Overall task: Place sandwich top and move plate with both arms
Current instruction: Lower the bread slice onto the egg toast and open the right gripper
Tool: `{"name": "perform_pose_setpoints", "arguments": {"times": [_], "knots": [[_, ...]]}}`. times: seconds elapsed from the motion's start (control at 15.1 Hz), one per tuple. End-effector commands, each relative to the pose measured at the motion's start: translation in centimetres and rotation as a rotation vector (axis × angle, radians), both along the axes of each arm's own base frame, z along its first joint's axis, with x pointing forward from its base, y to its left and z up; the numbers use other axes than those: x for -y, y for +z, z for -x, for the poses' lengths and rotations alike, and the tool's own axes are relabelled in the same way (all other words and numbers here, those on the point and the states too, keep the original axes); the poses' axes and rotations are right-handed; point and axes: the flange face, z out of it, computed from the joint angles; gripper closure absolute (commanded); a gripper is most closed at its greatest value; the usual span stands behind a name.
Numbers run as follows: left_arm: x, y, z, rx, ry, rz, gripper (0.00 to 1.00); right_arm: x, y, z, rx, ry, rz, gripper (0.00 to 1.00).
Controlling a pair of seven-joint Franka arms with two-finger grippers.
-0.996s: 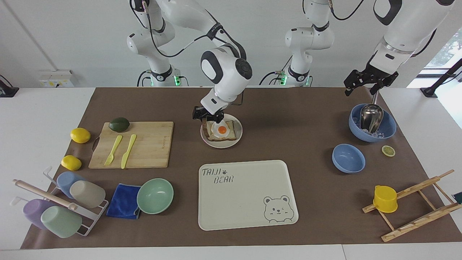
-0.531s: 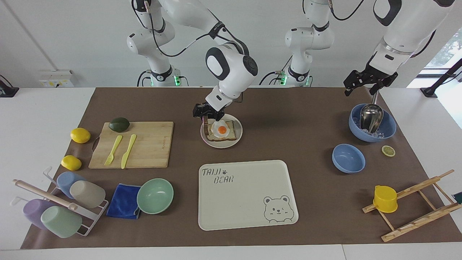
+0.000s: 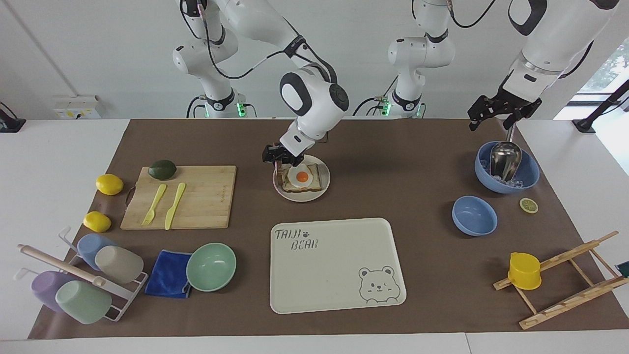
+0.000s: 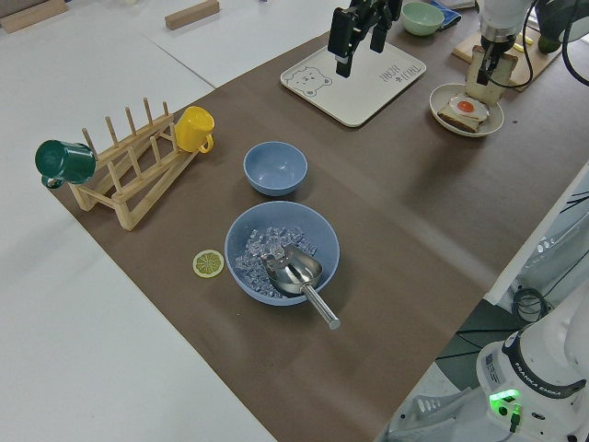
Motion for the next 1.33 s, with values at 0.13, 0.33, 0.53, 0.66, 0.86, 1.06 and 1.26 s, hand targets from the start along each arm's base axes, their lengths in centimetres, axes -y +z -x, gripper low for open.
{"name": "perform_pose_setpoints", "arguments": {"times": [0.13,0.33,0.53,0.66,0.86,1.06,1.26], "knots": [[-0.3,0.3,1.0,-0.003,0.007,-0.008,0.0,-0.5,-1.2,0.4,0.009,-0.049,-0.116,0.9],[-0.3,0.3,1.0,-0.003,0.007,-0.008,0.0,-1.0,-1.0,0.1,0.024,-0.054,-0.164,0.6],[-0.7,0.2,1.0,-0.005,0.013,-0.008,0.0,-1.9,-0.9,-0.3,0.061,-0.055,-0.22,0.38],[-0.7,0.0,1.0,-0.006,0.015,-0.008,0.0,-3.1,-0.5,-0.5,0.073,-0.09,-0.307,0.29],[-0.7,0.0,1.0,-0.005,0.015,-0.008,0.0,-3.7,0.8,-0.9,0.082,-0.124,-0.382,0.23],[-0.7,0.0,1.0,-0.005,0.016,-0.008,0.0,-3.8,2.0,-1.1,0.077,-0.16,-0.43,0.17],[-0.7,-0.1,1.0,-0.006,0.016,-0.008,0.0,-2.8,4.4,-2.3,0.096,-0.187,-0.476,0.16]]}}
